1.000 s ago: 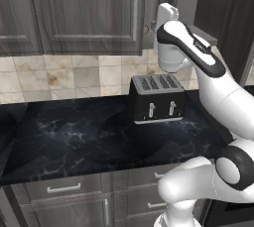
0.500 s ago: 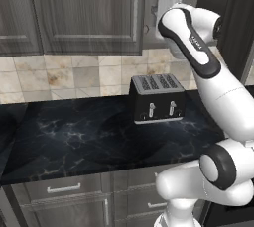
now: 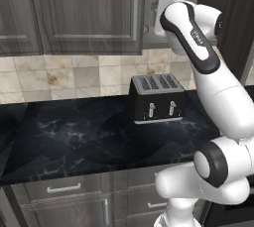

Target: Open the cabinet and move the ladle to the pot. Then close the cabinet.

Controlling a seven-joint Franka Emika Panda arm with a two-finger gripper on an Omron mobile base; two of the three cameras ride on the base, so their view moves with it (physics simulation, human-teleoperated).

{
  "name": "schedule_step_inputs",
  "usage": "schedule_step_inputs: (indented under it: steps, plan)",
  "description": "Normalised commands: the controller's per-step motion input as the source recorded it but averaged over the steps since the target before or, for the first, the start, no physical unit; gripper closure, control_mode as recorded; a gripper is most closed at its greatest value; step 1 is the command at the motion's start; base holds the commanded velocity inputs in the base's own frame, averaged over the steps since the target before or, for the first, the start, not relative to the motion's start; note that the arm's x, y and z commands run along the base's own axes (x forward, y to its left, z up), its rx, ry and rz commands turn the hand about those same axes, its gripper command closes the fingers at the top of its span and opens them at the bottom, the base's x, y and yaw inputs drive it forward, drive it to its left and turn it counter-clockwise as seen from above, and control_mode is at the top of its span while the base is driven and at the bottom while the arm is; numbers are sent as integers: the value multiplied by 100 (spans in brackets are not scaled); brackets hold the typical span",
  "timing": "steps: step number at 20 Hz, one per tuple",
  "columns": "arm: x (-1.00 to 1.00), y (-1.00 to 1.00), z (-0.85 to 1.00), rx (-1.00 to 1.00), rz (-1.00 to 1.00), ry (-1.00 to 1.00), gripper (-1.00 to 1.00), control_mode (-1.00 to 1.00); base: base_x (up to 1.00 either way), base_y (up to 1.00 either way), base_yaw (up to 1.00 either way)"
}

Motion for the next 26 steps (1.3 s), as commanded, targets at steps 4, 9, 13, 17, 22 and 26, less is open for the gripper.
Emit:
schedule_step_inputs:
  steps: [4,9,13,17,22,26]
  plan:
    - [17,0,-4,0,0,-4,100,-100,0,0,0]
    - [15,-8,0,0,1,-6,100,-100,0,0,0]
    - [6,-13,-3,0,2,0,100,-100,0,0,0]
    - [17,0,-16,0,3,0,100,-100,0,0,0]
    - [33,0,-18,0,2,1,100,-100,0,0,0]
    - [42,0,-3,0,4,0,100,-100,0,0,0]
